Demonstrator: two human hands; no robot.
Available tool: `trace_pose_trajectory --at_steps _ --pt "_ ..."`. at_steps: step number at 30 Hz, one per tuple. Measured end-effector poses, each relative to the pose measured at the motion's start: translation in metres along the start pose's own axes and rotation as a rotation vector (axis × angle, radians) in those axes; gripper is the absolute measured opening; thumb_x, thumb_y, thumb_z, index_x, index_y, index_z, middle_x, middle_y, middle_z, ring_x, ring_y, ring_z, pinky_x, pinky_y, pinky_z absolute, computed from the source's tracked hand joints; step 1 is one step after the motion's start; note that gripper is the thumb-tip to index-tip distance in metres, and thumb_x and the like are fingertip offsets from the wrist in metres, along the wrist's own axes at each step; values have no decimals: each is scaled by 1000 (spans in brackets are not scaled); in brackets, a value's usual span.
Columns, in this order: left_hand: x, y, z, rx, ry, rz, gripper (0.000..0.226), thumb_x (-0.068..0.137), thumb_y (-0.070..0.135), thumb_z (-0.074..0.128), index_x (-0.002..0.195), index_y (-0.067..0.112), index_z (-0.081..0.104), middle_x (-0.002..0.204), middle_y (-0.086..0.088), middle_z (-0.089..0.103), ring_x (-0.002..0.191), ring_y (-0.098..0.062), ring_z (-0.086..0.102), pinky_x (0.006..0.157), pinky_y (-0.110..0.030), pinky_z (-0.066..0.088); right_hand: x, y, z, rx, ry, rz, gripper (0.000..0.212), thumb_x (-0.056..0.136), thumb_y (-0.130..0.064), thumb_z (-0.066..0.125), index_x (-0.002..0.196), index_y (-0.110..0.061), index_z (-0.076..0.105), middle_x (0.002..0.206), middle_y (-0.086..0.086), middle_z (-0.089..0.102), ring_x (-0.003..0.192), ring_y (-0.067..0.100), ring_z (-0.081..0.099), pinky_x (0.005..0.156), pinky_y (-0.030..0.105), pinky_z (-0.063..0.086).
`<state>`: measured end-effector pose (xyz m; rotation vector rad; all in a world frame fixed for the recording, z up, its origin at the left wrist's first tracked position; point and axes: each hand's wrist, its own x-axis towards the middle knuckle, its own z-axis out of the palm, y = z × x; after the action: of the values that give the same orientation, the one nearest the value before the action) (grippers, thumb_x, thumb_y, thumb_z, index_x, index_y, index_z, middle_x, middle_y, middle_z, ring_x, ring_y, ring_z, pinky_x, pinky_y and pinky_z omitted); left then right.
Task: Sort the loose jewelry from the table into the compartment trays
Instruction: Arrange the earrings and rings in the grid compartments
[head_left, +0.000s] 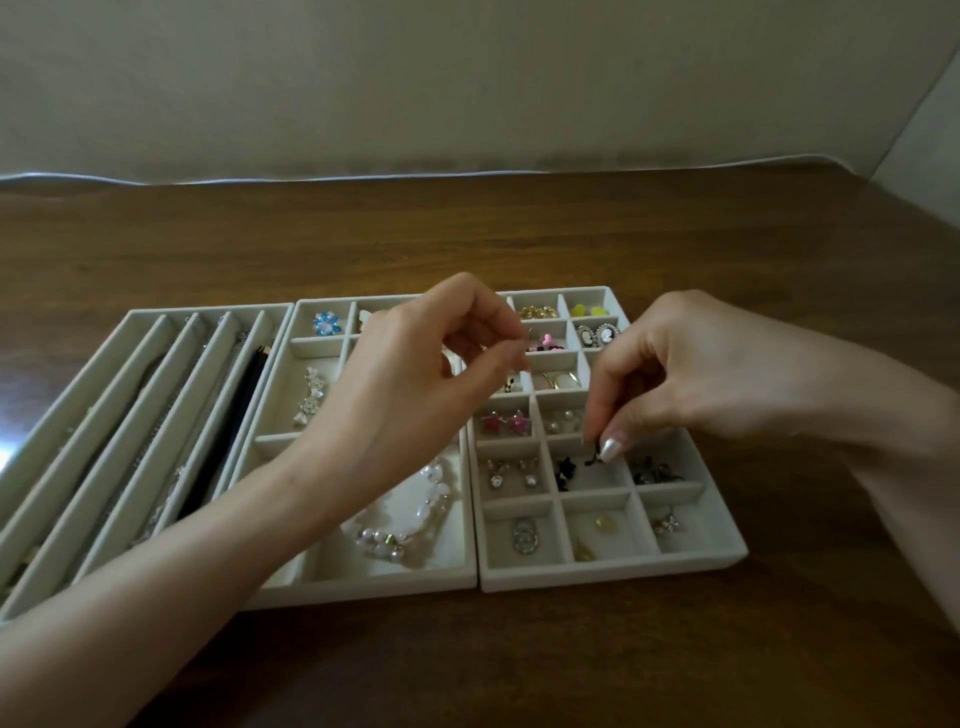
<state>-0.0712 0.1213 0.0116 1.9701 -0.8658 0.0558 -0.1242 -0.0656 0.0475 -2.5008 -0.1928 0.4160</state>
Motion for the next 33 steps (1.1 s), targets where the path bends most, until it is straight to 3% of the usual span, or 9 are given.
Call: trace_pose_trajectory --at_steps 6,12,23,29,33 --pt "0 0 0 5 -8 11 4 85 15 61 88 17 62 77 13 70 75 -5 62 61 -24 49 -2 -1 -1 25 73 -65 14 72 -14 77 72 -27 74 77 -19 70 78 -5 65 68 19 51" --pt "1 -3 1 15 -9 15 9 86 12 61 87 20 62 78 13 69 74 -4 62 60 -20 48 -1 -1 2 5 13 -67 16 71 -17 78 67 -30 71 73 -20 66 74 -12 58 62 3 41" --pt "0 -1 -1 17 -14 24 10 86 11 61 86 21 62 78 14 69 75 -5 63 63 -25 50 2 -3 8 -170 -56 16 16 77 -22 75 67 -33 67 75 -18 56 74 -19 49 58 7 40" --pt "0 -1 -1 13 -17 24 9 86 12 61 86 22 62 79 14 69 76 -4 63 63 -23 50 1 -8 10 -251 -57 33 14 81 -25 71 73 -35 67 80 -16 57 78 -1 54 66 18 42" --pt "0 -1 -1 23 -40 47 15 86 4 59 91 18 61 80 13 69 78 -7 63 63 -21 48 -5 -3 0 -188 15 24 11 80 -24 72 76 -34 71 77 -18 58 80 -8 54 65 17 40"
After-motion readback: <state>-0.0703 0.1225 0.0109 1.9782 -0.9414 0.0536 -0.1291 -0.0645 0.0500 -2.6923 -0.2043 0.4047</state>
